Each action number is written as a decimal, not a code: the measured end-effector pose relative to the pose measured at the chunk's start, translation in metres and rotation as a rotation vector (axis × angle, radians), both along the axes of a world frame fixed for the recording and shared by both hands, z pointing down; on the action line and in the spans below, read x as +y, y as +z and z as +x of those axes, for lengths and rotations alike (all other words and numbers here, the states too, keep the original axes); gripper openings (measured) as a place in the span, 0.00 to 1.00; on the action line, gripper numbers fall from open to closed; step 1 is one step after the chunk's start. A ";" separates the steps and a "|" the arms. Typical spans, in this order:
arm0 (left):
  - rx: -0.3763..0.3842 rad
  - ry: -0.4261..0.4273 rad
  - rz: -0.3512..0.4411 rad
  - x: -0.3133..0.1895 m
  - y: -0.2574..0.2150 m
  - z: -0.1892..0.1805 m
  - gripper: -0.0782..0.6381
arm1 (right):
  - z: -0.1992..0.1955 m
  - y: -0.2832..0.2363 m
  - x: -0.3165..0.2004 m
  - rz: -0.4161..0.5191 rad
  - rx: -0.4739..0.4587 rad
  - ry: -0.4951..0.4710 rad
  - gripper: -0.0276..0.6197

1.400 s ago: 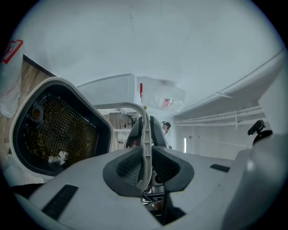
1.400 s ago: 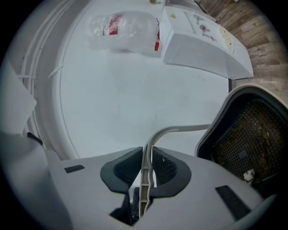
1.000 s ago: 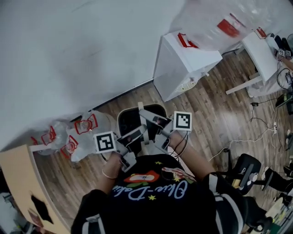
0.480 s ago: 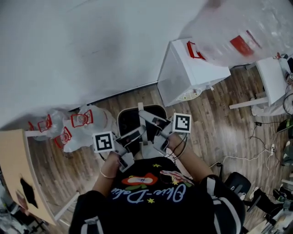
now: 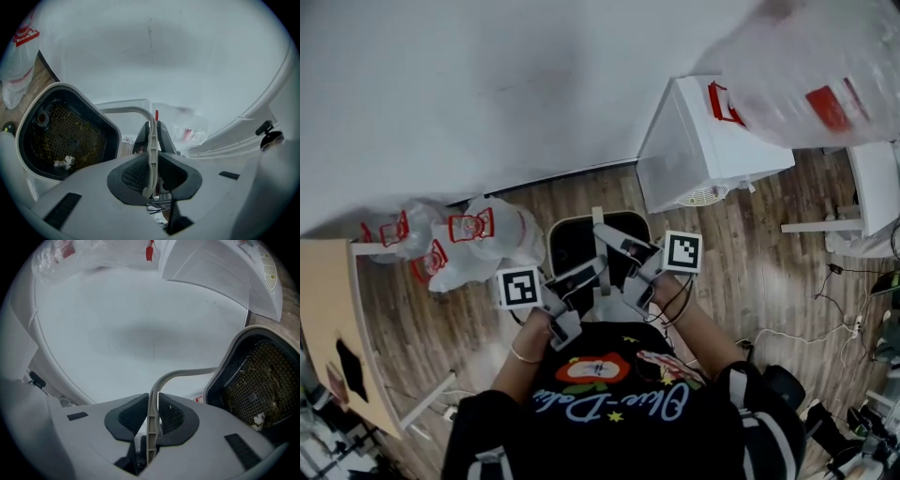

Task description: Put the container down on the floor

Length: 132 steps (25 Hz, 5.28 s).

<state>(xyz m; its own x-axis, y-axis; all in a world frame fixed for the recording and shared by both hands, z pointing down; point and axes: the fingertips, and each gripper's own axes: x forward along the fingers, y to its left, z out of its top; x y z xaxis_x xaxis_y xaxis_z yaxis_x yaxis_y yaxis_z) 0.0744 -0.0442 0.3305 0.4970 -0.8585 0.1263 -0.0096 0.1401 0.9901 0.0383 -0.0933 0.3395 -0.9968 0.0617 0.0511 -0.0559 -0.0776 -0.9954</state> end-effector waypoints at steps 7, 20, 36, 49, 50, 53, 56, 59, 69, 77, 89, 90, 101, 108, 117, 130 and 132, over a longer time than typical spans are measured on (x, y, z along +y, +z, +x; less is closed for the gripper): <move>0.018 0.040 -0.031 0.002 0.016 -0.010 0.19 | -0.008 0.017 0.000 -0.031 0.044 0.020 0.13; 0.014 0.129 -0.079 -0.001 0.068 -0.048 0.20 | -0.042 0.067 -0.009 -0.037 0.095 0.043 0.13; 0.026 0.159 -0.092 -0.019 0.149 -0.077 0.20 | -0.067 0.148 -0.029 -0.023 0.185 0.041 0.13; 0.018 0.189 -0.102 -0.034 0.223 -0.085 0.20 | -0.074 0.222 -0.045 0.003 0.271 0.003 0.14; 0.019 0.190 -0.104 -0.034 0.227 -0.085 0.20 | -0.075 0.226 -0.046 0.014 0.274 -0.002 0.14; 0.013 0.195 -0.110 -0.036 0.241 -0.087 0.20 | -0.074 0.241 -0.047 0.007 0.304 -0.003 0.14; 0.008 0.204 -0.112 -0.042 0.258 -0.086 0.20 | -0.074 0.259 -0.051 -0.013 0.312 0.011 0.14; -0.003 0.218 -0.104 -0.055 0.283 -0.086 0.20 | -0.072 0.286 -0.063 -0.019 0.332 0.017 0.14; -0.014 0.239 -0.117 -0.069 0.321 -0.088 0.20 | -0.075 0.322 -0.079 0.023 0.368 -0.001 0.14; -0.027 0.239 -0.120 -0.074 0.344 -0.090 0.20 | -0.079 0.342 -0.081 0.009 0.380 -0.006 0.14; -0.015 0.250 -0.120 -0.093 0.406 -0.104 0.20 | -0.096 0.402 -0.099 0.019 0.373 -0.019 0.14; -0.018 0.250 -0.119 -0.093 0.407 -0.104 0.20 | -0.097 0.404 -0.099 0.020 0.372 -0.018 0.14; -0.020 0.238 -0.127 -0.099 0.456 -0.113 0.20 | -0.104 0.455 -0.105 0.005 0.393 -0.005 0.14; -0.036 0.239 -0.124 -0.099 0.474 -0.120 0.20 | -0.106 0.475 -0.105 0.020 0.422 -0.014 0.14; -0.062 0.230 -0.132 -0.101 0.495 -0.120 0.20 | -0.108 0.497 -0.104 0.024 0.445 -0.048 0.14; -0.124 0.262 -0.150 -0.097 0.517 -0.113 0.20 | -0.107 0.517 -0.102 0.058 0.426 -0.059 0.14; -0.129 0.258 -0.154 -0.096 0.520 -0.112 0.20 | -0.106 0.519 -0.102 0.065 0.426 -0.067 0.14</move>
